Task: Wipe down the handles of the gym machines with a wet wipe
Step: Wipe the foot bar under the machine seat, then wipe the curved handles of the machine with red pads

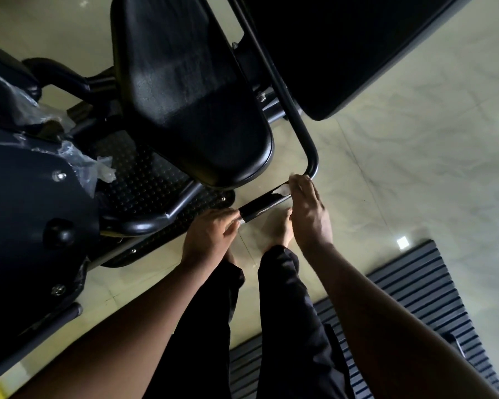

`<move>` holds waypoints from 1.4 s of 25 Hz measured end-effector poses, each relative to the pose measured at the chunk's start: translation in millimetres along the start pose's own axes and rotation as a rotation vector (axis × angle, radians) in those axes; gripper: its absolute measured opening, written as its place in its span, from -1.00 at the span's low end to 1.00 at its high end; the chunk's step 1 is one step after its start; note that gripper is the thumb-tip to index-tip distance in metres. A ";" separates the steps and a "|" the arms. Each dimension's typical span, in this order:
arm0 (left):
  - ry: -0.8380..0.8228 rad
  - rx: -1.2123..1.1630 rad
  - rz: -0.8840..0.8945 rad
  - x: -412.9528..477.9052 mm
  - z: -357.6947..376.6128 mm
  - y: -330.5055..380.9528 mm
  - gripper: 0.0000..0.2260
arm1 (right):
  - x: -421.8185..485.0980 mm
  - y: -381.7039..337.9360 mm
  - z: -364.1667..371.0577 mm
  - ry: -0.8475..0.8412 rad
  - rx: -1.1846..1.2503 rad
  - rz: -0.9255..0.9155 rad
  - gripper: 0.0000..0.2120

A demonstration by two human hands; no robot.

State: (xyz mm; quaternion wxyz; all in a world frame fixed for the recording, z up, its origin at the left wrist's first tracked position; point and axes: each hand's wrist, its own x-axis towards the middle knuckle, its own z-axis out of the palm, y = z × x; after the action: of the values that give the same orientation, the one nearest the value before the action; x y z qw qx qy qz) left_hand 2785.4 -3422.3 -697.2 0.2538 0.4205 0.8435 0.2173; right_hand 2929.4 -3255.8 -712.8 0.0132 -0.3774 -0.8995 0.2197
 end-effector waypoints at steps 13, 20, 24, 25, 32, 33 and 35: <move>-0.099 0.102 0.153 27.1 -154.5 145.4 -0.76 | 9.8 -64.3 -210.4 -0.019 0.496 0.595 -0.90; -0.090 0.144 0.416 79.0 -208.9 296.3 -0.83 | 27.0 -40.6 -369.2 0.134 0.541 0.524 -0.84; -0.130 0.282 0.544 123.3 -207.5 401.9 -0.78 | 33.1 33.9 -456.5 0.251 0.537 0.545 -0.81; -0.118 0.317 0.575 138.8 -207.3 429.5 -0.76 | 35.1 55.2 -480.2 0.285 0.531 0.535 -0.80; 0.060 0.215 0.578 248.4 -219.9 634.8 -0.77 | 52.5 208.8 -649.6 0.506 0.508 0.551 -0.84; 0.075 0.195 0.573 263.2 -223.1 662.9 -0.77 | 61.0 228.6 -671.5 0.533 0.500 0.549 -0.84; 0.092 0.178 0.581 295.9 -226.4 712.5 -0.76 | 83.8 263.3 -710.6 0.574 0.481 0.509 -0.83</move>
State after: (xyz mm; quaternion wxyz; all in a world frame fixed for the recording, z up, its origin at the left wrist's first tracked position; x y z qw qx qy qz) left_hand 2920.8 -2821.2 -180.7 0.1044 0.6546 0.7142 0.2248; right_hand 3181.5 -2761.7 -189.7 0.2949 -0.6184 -0.6614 0.3053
